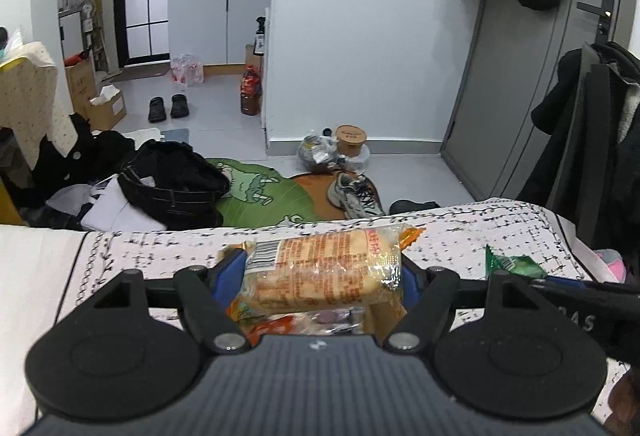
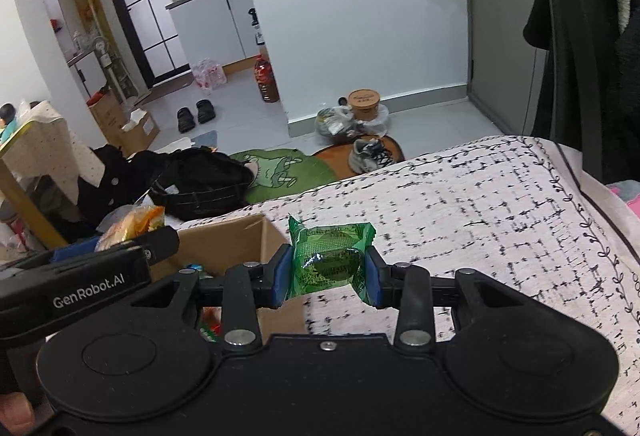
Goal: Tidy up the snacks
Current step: 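Carry both snacks over the box and open both tools to drop them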
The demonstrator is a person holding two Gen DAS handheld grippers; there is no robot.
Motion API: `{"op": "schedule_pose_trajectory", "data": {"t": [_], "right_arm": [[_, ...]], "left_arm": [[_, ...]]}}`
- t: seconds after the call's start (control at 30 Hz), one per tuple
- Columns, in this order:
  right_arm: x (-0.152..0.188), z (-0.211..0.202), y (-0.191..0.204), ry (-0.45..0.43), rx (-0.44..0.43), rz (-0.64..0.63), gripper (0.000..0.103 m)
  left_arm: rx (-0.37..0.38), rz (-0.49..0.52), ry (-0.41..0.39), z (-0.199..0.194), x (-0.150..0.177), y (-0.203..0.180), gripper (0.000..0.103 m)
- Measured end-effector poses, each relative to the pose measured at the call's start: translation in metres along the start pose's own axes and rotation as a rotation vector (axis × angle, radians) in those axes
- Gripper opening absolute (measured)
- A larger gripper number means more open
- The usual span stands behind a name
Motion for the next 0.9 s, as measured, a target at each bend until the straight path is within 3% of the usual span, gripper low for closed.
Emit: {"op": "schedule_pose_trajectory", "data": {"t": [0.67,0.73,0.9], "right_arm": [[0.018,0.002,0.053,0.047,-0.104,-0.05,0.037],[0.021,0.004,0.058,0.06,-0.121,-0.066,0.039],[0.023,0.005,0.064,0.061,-0.09,-0.095,0.056]], "left_arm": [[-0.061,-0.049,0.013,-0.018,0.008,0.045,0.074],[-0.063,-0.052,0.016,-0.019,0.01,0.048,0.074],[-0.058,-0.063,0.023,-0.018,0.014,0.056,0.074]]}}
Point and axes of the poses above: each gripper's, at about its wrist camera, not at the fingertips, and z roughly the way its jaws point, y to its left, x to its underside, the point moved 4 cm from there along z, roughly the way its jaws point, and after that the axes turned 7 degrees about y, right-handed, at the moved point
